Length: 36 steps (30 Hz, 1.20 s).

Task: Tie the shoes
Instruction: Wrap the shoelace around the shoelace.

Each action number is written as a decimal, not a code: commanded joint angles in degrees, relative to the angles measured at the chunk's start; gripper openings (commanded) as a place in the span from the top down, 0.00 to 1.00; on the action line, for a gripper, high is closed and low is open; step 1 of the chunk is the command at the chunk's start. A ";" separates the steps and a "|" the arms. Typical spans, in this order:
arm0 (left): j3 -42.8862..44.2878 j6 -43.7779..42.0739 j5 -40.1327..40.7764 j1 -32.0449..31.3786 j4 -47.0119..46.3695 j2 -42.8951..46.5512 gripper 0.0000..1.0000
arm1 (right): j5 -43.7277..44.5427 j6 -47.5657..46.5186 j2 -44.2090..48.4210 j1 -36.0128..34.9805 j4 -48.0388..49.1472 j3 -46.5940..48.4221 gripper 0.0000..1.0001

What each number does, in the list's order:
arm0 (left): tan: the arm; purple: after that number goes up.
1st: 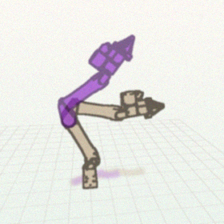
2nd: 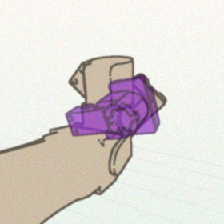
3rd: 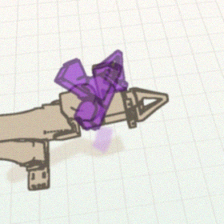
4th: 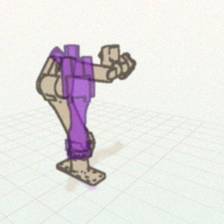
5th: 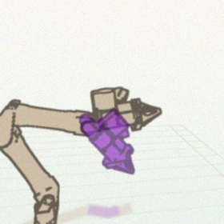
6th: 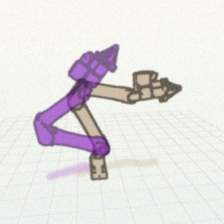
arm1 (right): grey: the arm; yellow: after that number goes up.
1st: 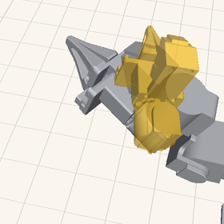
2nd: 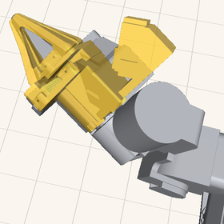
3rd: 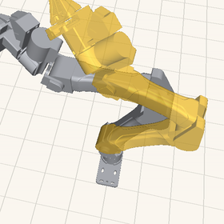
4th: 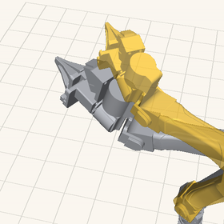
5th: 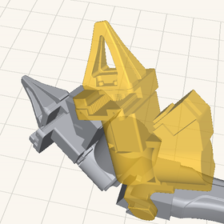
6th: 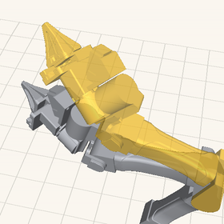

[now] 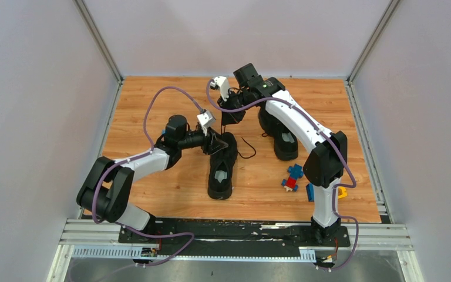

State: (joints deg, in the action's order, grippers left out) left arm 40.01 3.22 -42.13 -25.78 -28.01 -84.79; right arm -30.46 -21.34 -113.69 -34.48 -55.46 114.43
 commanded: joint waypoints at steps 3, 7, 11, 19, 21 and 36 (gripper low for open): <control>0.21 -10.50 -5.19 1.29 1.41 0.11 0.48 | -1.22 -0.36 1.00 0.09 1.44 1.50 1.00; 3.59 -15.42 -12.35 4.37 7.03 -1.15 0.51 | -1.44 -0.28 1.29 0.41 1.44 1.23 1.00; 4.19 -16.12 -15.31 4.95 7.96 -1.93 0.55 | -1.45 0.11 1.10 0.40 1.45 1.39 1.00; 2.67 -15.00 -15.75 4.60 7.79 -1.93 0.62 | -1.18 0.10 1.07 0.54 1.41 1.27 1.00; 2.37 -14.99 -15.71 4.60 7.83 -1.83 0.63 | -1.25 0.18 0.89 0.55 1.46 1.38 1.00; -1.00 -9.93 -12.76 4.63 5.33 -1.17 0.67 | -1.95 0.07 0.93 0.56 1.45 1.17 1.00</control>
State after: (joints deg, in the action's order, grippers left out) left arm 39.90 -7.51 -55.31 -21.23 -22.15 -86.80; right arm -31.59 -21.30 -113.69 -34.41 -55.75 114.43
